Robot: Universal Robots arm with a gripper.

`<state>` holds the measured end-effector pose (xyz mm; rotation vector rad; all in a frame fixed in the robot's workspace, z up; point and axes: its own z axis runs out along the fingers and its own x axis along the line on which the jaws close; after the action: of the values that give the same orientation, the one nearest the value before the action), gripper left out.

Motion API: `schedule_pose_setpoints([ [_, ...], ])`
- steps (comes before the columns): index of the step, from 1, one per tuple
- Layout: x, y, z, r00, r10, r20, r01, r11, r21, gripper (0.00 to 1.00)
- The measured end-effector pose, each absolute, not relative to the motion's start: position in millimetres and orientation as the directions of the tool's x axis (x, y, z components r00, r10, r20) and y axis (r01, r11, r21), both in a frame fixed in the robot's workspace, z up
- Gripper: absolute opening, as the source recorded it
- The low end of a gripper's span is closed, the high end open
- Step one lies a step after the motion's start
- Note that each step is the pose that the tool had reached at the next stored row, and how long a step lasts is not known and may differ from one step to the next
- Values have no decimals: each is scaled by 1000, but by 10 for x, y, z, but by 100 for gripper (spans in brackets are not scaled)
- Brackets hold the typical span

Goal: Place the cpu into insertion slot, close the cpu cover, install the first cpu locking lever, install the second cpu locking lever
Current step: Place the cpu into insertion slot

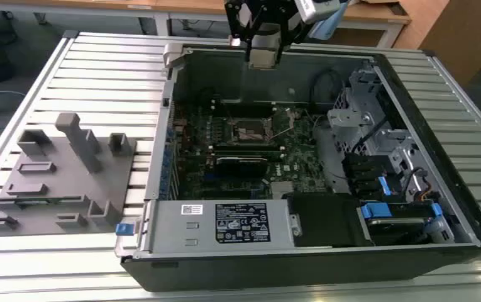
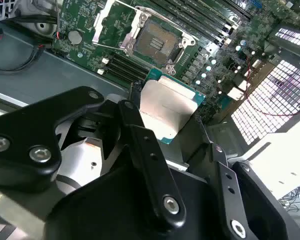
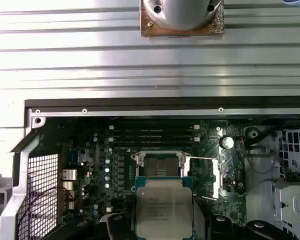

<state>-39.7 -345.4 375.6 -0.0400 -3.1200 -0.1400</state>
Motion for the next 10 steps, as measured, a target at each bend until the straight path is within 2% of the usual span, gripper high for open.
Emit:
schedule_pose_setpoints([
  [10,-397,-3453,3755,-1000,25,19,26,996,89,54],
])
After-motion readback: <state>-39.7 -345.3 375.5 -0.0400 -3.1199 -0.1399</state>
